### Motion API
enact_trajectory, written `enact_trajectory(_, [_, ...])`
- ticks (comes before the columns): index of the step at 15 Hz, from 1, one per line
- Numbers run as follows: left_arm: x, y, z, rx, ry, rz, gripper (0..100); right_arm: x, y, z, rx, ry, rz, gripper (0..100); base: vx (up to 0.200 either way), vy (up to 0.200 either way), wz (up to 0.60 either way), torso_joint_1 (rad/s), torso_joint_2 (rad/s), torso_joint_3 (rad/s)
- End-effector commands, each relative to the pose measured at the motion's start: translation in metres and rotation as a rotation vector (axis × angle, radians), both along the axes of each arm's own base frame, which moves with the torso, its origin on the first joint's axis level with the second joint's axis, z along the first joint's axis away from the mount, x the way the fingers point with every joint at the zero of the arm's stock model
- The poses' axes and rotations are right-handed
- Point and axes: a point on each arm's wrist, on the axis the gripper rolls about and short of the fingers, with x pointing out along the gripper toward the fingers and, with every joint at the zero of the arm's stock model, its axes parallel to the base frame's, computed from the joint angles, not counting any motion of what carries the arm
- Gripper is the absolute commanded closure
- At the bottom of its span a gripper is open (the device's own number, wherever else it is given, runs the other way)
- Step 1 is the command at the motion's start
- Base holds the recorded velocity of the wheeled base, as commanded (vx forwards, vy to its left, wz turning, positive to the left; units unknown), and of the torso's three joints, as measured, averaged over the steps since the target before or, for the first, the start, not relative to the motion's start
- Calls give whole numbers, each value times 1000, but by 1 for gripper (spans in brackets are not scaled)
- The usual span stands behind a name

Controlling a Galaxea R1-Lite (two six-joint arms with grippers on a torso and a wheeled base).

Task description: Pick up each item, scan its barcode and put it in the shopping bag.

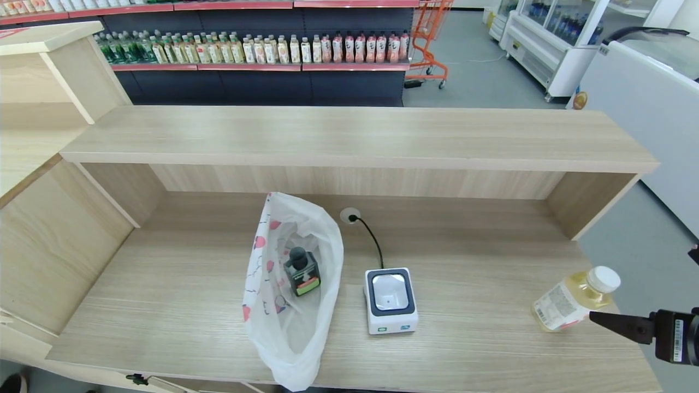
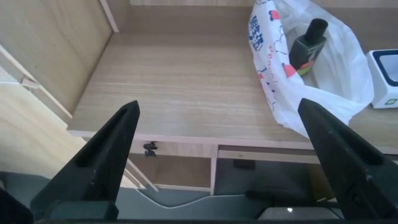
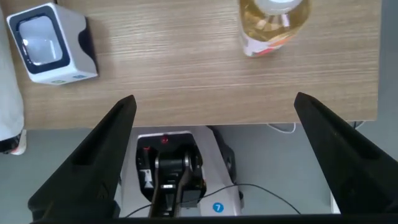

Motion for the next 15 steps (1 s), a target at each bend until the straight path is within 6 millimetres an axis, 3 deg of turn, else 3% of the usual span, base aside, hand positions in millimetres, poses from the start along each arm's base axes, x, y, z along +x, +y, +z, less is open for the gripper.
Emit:
enact_trajectory(1, [0,0,0,0,0,-1,0,-2,0,1,0,-5,0,0,0,-200,0,-7,2,2])
enact_trajectory(4, [0,0,0,0,0,1,0,-4,0,-1,0,-1,1,0,0,-200,0,1,4,2])
enact_trajectory(10, [0,0,0,-11,-1,1,0,-37,2,-12,-33,139,-55,0,0,0,0,0,0,0])
enact_trajectory(15, [0,0,0,-11,-1,1,0,-28,-1,-25,-114,168,-143,0,0,0,0,0,0,0])
